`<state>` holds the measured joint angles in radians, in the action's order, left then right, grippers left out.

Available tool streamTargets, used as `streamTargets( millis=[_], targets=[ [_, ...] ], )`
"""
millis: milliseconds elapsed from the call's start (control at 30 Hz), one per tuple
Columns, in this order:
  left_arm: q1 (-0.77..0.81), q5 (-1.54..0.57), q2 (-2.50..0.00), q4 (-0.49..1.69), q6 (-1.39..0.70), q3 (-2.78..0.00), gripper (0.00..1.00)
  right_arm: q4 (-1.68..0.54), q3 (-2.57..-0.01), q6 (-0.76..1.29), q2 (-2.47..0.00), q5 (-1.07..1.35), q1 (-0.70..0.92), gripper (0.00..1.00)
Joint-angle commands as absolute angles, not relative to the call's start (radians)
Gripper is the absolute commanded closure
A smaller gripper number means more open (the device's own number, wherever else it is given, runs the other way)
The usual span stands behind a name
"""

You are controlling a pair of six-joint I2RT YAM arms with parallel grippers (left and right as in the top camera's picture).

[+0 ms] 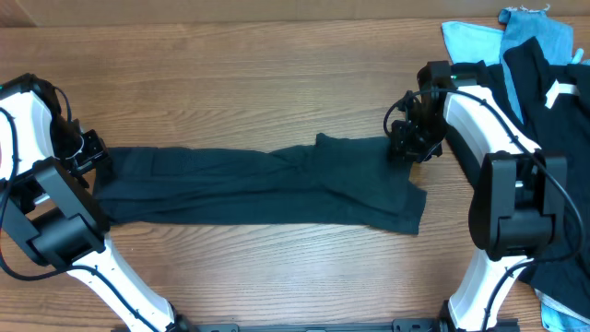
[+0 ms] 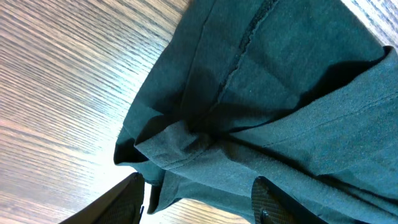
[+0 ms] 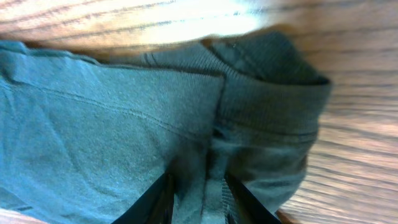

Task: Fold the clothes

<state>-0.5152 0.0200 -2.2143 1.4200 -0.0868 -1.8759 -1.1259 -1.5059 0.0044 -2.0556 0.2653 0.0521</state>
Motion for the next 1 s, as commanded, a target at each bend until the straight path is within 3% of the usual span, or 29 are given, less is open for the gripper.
streamTargets(
  millis=[0, 133, 267, 533, 967],
  targets=[
    [-0.523, 0.025, -2.203, 1.420, -0.094, -1.874, 0.41, -1.100, -1.474, 0.004, -2.023, 0.316, 0.054, 0.76],
    [-0.523, 0.025, -2.203, 1.421, -0.094, -1.874, 0.41, -1.082, -1.475, 0.004, -2.021, 0.316, 0.056, 0.96],
    [-0.523, 0.024, -2.203, 1.421, -0.093, -1.874, 0.41, -1.125, -1.518, -0.012, -1.953, 0.344, 0.058, 0.96],
    [-0.523, 0.017, -2.203, 1.420, -0.093, -1.874, 0.42, -1.485, -1.531, -0.130, -1.846, 0.393, 0.058, 0.96],
    [-0.523, 0.009, -2.203, 1.420, -0.093, -1.874, 0.42, -1.553, -1.531, -0.132, -1.846, 0.360, 0.058, 0.92]
  ],
)
